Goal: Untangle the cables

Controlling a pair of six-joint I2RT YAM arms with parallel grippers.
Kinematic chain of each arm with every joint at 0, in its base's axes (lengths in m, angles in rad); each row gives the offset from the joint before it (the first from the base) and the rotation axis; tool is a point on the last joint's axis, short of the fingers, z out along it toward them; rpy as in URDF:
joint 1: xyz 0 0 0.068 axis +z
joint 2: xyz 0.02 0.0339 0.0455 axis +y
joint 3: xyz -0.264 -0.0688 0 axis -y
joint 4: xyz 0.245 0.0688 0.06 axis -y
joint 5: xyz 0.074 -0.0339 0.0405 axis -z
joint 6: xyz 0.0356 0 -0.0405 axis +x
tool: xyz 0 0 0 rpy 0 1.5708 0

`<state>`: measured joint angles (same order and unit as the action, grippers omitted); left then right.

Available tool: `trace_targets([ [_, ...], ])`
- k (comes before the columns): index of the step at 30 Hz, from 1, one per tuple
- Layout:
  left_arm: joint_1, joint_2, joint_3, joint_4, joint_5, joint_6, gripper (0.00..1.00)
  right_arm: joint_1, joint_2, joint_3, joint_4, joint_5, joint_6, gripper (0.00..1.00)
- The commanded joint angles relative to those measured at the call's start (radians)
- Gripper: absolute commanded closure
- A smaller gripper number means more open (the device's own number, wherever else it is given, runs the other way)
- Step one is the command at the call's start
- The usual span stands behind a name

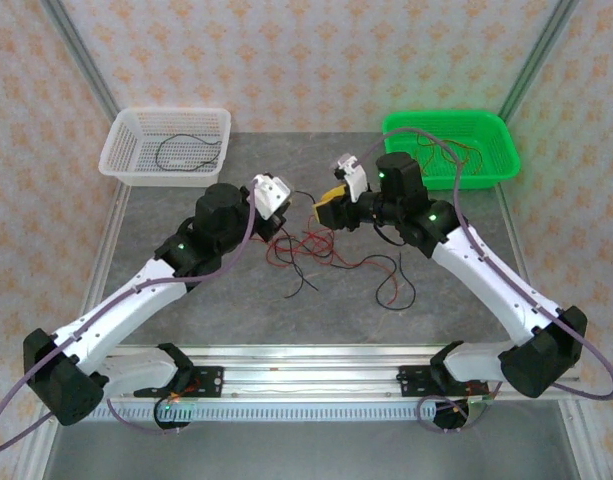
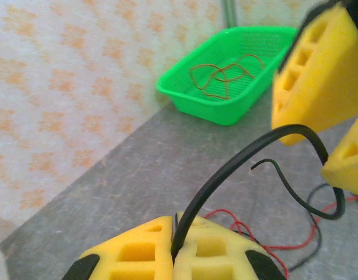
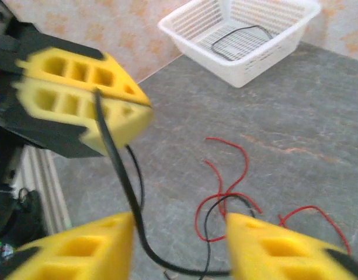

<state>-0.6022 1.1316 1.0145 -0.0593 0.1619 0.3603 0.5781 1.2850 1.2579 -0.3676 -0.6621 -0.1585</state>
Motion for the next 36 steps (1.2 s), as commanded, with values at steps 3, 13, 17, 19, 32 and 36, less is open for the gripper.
trace_targets([
  [3, 0.005, 0.008, 0.059, 0.016, -0.261, -0.056, 1.0, 0.003, -0.092, -0.078, 0.116, 0.148, 0.138, 0.36],
  [13, 0.195, 0.205, 0.268, 0.034, -0.414, -0.144, 1.0, 0.003, -0.26, -0.256, 0.178, 0.195, 0.259, 0.32],
  [17, 0.294, 0.33, 0.405, 0.039, -0.468, -0.186, 1.0, 0.003, -0.296, -0.297, 0.153, 0.23, 0.263, 0.32],
  [19, 0.34, 0.395, 0.479, 0.04, -0.494, -0.21, 1.0, 0.003, -0.306, -0.311, 0.14, 0.243, 0.264, 0.33],
  [32, 0.605, 0.682, 0.753, 0.059, -0.515, -0.473, 1.0, 0.003, -0.304, -0.381, 0.141, 0.27, 0.279, 0.35],
  [36, 0.668, 0.737, 0.771, 0.072, -0.531, -0.543, 1.0, 0.003, -0.297, -0.393, 0.132, 0.28, 0.275, 0.37],
])
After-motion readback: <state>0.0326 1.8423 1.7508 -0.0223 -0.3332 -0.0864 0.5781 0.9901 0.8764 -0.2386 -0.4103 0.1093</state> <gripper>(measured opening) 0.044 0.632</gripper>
